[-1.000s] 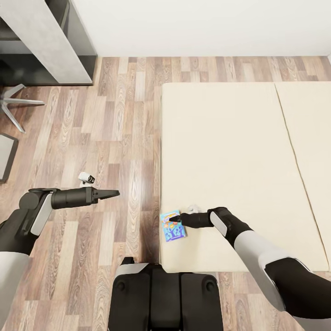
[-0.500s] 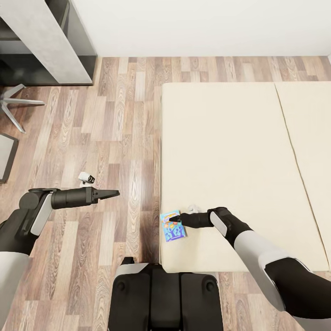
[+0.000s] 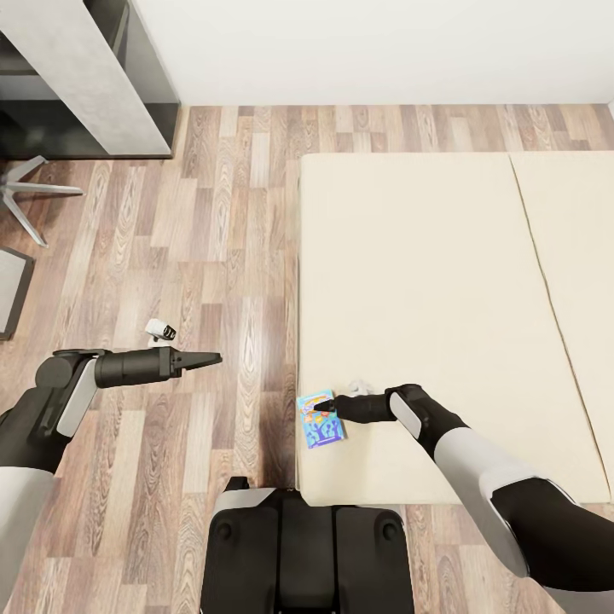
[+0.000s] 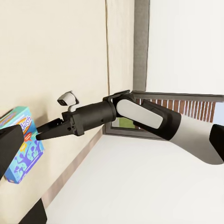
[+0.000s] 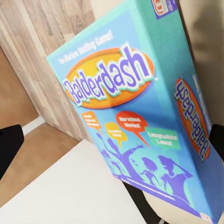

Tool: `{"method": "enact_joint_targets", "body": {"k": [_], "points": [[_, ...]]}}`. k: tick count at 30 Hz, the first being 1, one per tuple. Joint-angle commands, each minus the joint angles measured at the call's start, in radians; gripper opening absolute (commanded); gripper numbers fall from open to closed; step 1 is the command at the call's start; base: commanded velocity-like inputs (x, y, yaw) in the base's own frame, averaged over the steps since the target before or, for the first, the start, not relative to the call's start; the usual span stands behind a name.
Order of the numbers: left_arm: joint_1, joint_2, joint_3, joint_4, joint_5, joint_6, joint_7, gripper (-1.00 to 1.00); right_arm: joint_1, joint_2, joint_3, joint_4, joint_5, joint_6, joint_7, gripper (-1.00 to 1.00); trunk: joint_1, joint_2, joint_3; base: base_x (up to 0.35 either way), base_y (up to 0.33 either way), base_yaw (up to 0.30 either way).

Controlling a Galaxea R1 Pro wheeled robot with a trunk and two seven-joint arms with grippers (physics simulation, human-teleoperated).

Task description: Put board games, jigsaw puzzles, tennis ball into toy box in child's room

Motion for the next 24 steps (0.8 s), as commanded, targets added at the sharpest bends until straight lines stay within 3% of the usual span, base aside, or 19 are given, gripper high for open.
{"method": "enact_joint_targets", "body": {"k": [1, 24], "points": [[0.0, 0.001, -0.001, 0.0, 0.003, 0.008, -0.001, 1.0, -0.001, 0.0, 0.004, 0.0, -0.003, 0.003, 0.001, 1.0, 0.001, -0.002, -0.001, 0.0, 0.0, 0.0], [0.0, 0.002, -0.002, 0.0, 0.003, 0.008, -0.001, 1.0, -0.001, 0.001, 0.001, -0.001, -0.017, 0.009, 0.015, 1.0, 0.001, -0.002, -0.001, 0.0, 0.0, 0.0]]}}
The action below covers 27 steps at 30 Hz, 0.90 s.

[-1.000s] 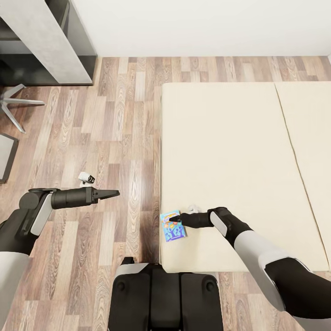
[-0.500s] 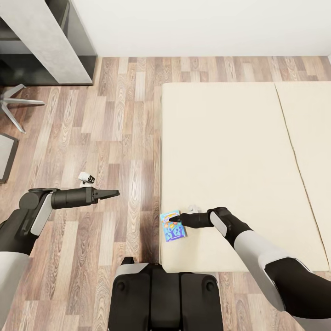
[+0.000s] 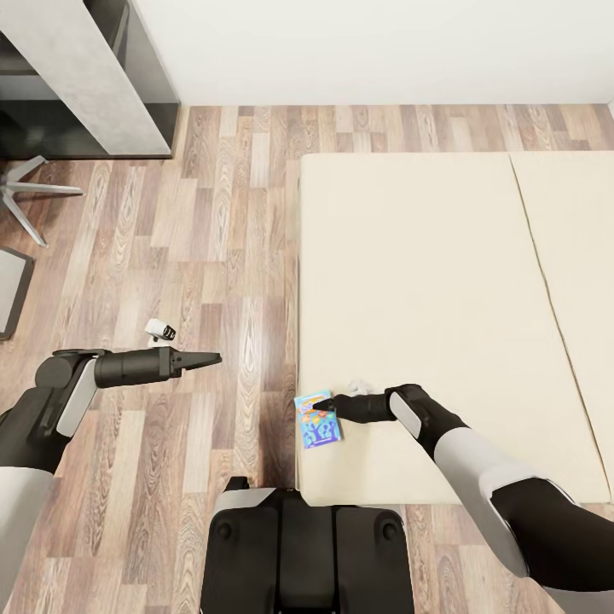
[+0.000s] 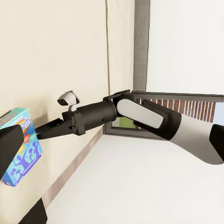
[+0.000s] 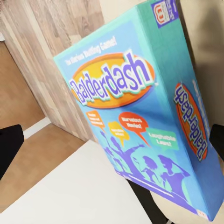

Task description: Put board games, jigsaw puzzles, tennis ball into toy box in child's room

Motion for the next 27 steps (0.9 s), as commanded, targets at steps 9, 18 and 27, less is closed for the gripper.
{"method": "enact_joint_targets", "body": {"k": [9, 18, 27], "points": [[0.001, 0.001, -0.002, 0.0, 0.003, 0.008, -0.001, 1.0, -0.001, 0.001, 0.002, 0.0, -0.004, 0.006, 0.001, 1.0, 0.001, -0.002, -0.001, 0.0, 0.0, 0.0], [0.001, 0.001, -0.002, 0.0, 0.003, 0.008, -0.001, 1.0, -0.001, 0.005, 0.003, 0.0, -0.004, 0.008, 0.03, 1.0, 0.001, -0.002, -0.001, 0.0, 0.0, 0.0], [0.001, 0.001, -0.001, 0.0, 0.003, 0.008, -0.001, 1.0, -0.001, 0.013, 0.006, 0.0, 0.009, 0.008, 0.045, 1.0, 0.001, -0.002, -0.001, 0.0, 0.0, 0.0]]}}
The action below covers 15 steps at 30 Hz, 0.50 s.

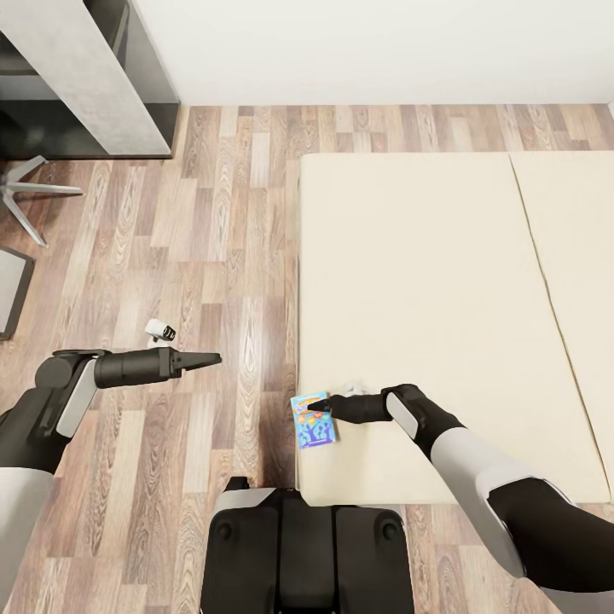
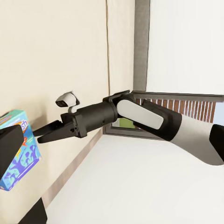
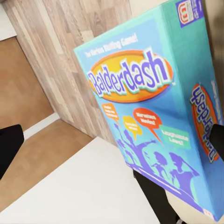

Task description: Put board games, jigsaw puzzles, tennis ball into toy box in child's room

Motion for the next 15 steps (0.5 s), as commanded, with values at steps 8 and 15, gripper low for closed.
{"method": "enact_joint_targets", "body": {"k": [8, 15], "points": [[0.0, 0.003, -0.001, 0.0, 0.003, 0.008, -0.001, 1.0, -0.001, -0.001, 0.004, 0.0, -0.003, 0.004, 0.001, 1.0, 0.001, -0.002, -0.001, 0.0, 0.0, 0.0], [0.0, 0.003, -0.001, 0.0, 0.003, 0.008, -0.003, 1.0, -0.001, -0.001, 0.003, -0.001, -0.003, 0.003, 0.001, 1.0, 0.001, -0.002, -0.001, 0.0, 0.0, 0.0]]}}
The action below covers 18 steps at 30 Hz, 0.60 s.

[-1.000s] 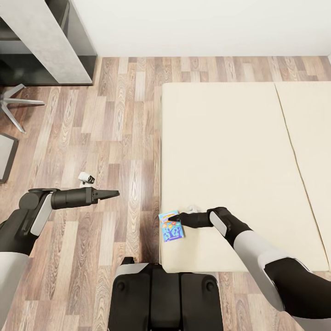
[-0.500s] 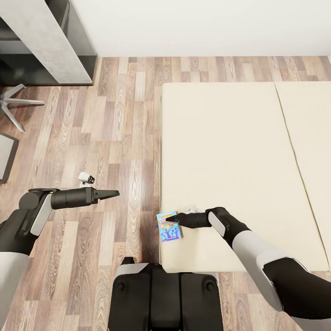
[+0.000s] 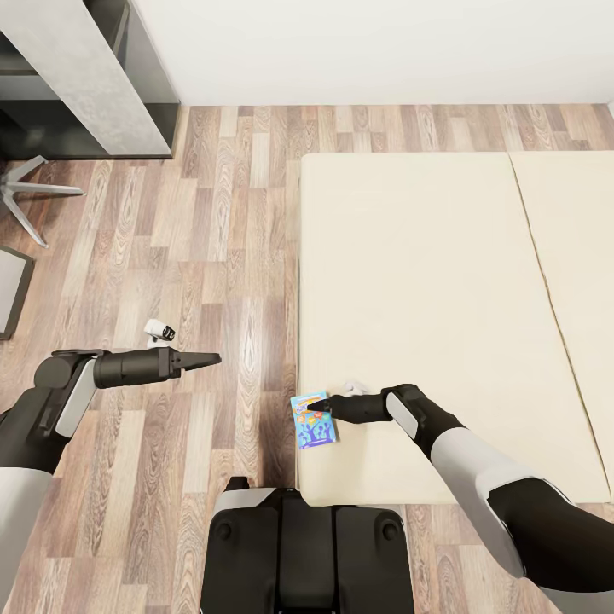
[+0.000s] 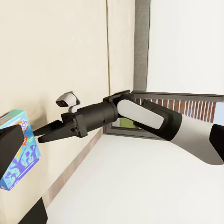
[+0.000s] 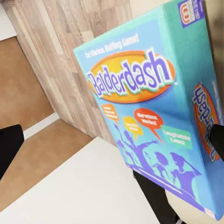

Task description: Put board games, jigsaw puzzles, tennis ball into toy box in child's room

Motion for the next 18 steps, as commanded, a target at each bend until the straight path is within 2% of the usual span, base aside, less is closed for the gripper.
{"method": "enact_joint_targets", "body": {"k": [1, 18], "points": [[0.0, 0.001, -0.001, 0.0, 0.003, 0.008, -0.001, 1.0, -0.001, 0.0, 0.004, 0.0, -0.004, 0.003, 0.001, 1.0, 0.001, -0.002, -0.001, 0.0, 0.0, 0.0], [0.0, 0.0, -0.003, 0.0, 0.003, 0.008, -0.001, 1.0, -0.001, 0.002, 0.005, 0.0, -0.004, 0.004, 0.001, 1.0, 0.001, -0.002, -0.001, 0.0, 0.0, 0.0]]}}
